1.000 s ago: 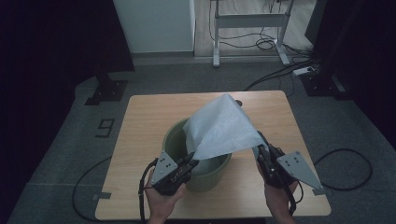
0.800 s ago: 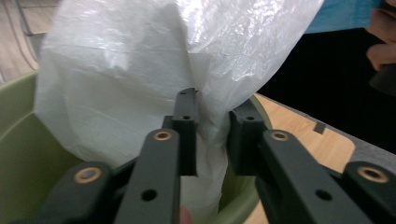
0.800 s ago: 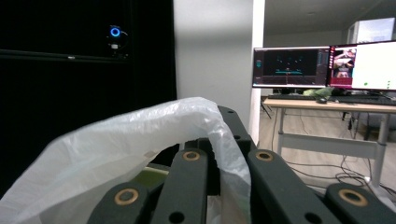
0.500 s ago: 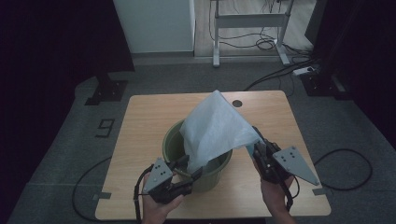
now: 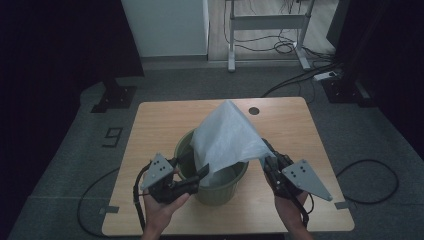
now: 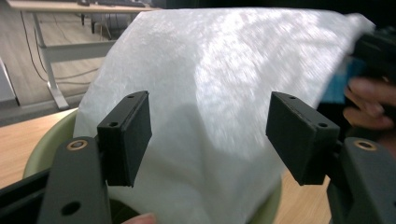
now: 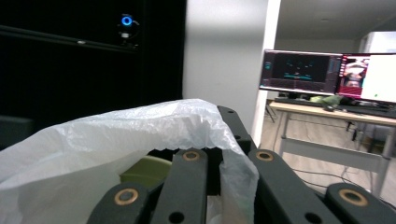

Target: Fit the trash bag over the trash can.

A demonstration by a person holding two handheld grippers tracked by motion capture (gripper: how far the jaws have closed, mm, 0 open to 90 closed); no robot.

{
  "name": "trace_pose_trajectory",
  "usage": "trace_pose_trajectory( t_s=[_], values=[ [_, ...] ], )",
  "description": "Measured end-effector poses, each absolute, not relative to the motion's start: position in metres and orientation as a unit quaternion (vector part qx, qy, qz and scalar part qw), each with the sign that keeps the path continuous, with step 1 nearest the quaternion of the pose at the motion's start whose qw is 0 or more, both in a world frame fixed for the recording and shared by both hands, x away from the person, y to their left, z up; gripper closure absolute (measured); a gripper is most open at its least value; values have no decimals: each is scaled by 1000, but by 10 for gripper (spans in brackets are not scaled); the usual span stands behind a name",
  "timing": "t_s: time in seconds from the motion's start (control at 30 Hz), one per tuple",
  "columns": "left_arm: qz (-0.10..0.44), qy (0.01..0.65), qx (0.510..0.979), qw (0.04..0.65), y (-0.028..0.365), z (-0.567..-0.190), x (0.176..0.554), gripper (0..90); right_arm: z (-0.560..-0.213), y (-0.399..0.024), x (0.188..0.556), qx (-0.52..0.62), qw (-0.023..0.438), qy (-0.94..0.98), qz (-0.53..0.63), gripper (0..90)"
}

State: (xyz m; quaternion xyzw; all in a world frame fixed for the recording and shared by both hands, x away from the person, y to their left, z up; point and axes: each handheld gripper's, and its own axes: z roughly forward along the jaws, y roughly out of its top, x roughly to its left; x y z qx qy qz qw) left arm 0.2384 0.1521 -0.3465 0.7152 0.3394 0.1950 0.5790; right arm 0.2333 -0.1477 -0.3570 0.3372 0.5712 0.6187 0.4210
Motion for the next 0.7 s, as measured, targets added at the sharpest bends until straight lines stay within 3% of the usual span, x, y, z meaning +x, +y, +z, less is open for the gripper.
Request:
trace_pose_trajectory(
  t_s=[0.47, 0.7],
  values=[
    [130, 370, 717, 576, 162, -355, 273, 290, -366, -115, 228, 285, 393, 609, 627, 876],
    [169, 364, 703, 587, 170, -361, 267, 556, -370, -102, 227, 271, 385, 626, 621, 871]
  ],
)
